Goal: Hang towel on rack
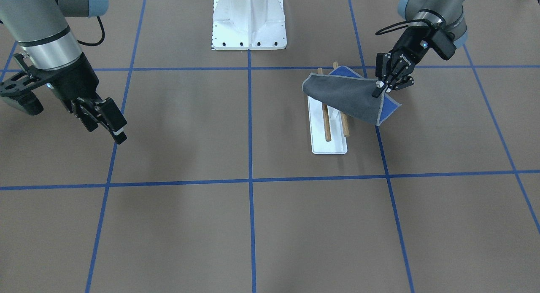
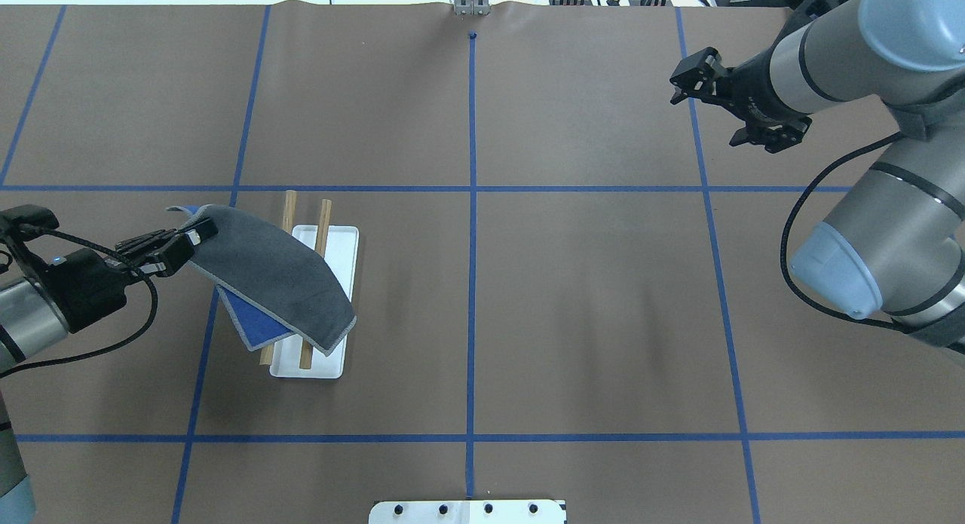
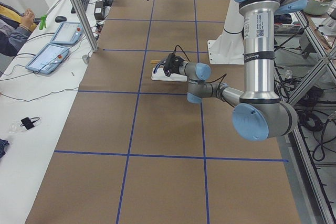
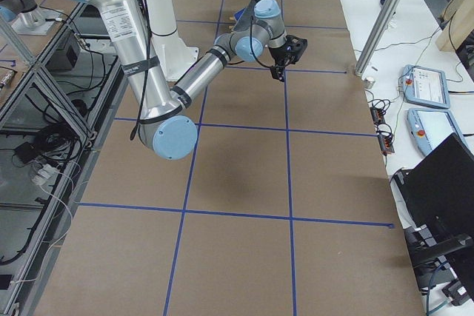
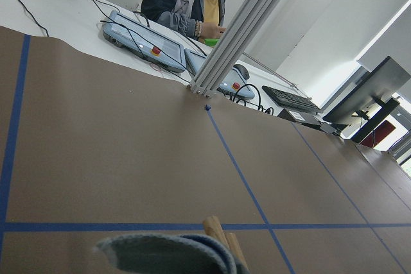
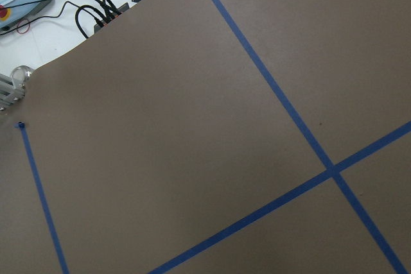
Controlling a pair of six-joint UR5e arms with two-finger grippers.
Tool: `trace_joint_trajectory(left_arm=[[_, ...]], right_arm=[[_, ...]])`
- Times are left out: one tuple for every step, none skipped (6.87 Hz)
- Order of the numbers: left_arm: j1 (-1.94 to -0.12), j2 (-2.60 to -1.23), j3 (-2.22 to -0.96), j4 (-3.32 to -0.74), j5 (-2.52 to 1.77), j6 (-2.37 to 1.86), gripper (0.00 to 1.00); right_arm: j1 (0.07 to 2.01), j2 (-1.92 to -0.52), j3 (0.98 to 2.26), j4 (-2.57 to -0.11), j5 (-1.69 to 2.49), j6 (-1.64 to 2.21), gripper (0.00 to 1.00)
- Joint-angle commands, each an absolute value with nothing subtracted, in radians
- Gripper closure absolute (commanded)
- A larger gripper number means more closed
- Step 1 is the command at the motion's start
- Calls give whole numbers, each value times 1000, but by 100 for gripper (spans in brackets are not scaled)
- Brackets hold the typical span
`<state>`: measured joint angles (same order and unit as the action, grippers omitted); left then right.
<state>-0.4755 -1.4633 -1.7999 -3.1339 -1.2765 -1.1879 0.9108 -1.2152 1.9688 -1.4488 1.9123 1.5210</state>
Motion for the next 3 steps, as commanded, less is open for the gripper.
trace_joint_trajectory(left_arm=[[-476, -1463, -1778, -3134, -1276, -1241, 76], [-476, -1463, -1779, -3135, -1276, -1244, 47], [-476, -1463, -1776, -3134, -1235, -1249, 2]], right_arm=[[928, -1277, 1970, -1450, 1913, 1409, 0], [928, -1317, 1971, -1448, 1911, 1341, 0], [936, -1319, 1971, -1448, 1911, 1329, 0]])
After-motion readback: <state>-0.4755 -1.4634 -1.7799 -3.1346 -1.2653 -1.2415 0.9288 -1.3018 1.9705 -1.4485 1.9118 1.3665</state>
